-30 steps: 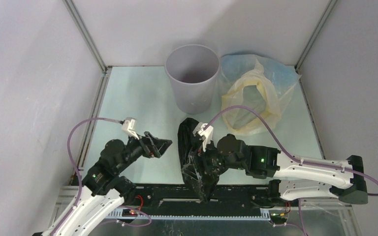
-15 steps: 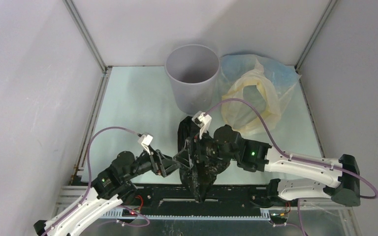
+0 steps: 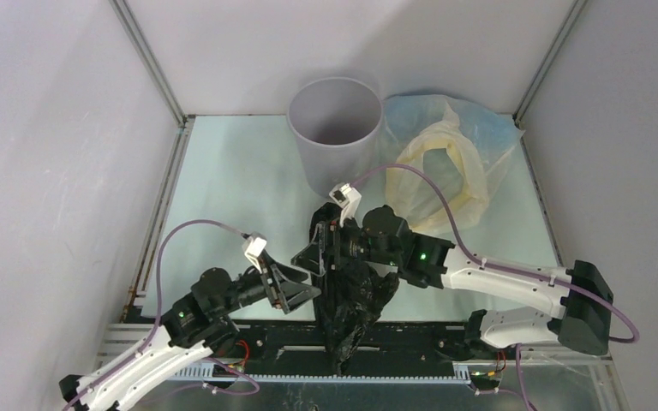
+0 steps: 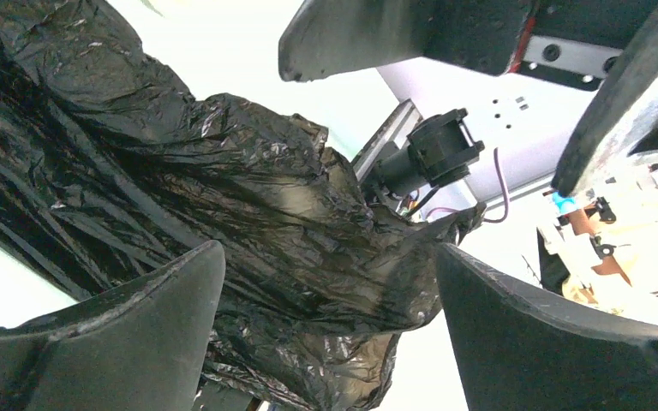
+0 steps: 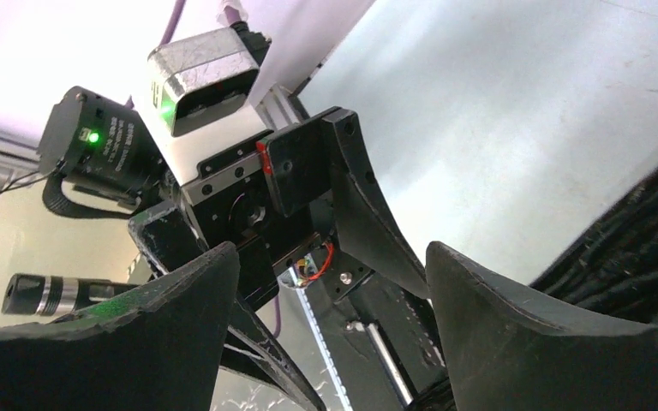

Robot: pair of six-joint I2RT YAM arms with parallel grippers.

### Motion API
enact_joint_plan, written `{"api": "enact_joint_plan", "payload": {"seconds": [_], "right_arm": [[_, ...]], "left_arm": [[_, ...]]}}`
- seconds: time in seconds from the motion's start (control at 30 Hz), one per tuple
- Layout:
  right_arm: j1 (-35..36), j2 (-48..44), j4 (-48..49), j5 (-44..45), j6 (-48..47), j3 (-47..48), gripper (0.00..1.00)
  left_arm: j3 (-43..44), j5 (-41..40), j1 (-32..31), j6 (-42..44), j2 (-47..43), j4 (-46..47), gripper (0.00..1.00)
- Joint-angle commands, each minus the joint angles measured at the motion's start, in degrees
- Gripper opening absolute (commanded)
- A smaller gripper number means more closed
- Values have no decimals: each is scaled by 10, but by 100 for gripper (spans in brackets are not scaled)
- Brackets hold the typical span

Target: Put the trash bags into the trash bin

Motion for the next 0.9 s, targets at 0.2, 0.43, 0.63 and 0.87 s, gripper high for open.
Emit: {"api": "enact_joint_plan", "payload": {"seconds": [0.2, 0.43, 0.63, 0.87], "right_arm": [[-14, -93, -226, 219, -33, -14, 82], [-84, -105, -212, 187, -63, -85, 81], [-148, -36, -176, 104, -114, -57, 76], [-185, 88, -135, 63, -112, -22, 72]], "left_arm": [[21, -58, -73, 12, 151, 46, 100], [30, -187, -93, -29, 209, -10, 100], [31, -226, -90, -60, 238, -9, 91], [-21, -117, -4, -87, 268, 91, 85]]}}
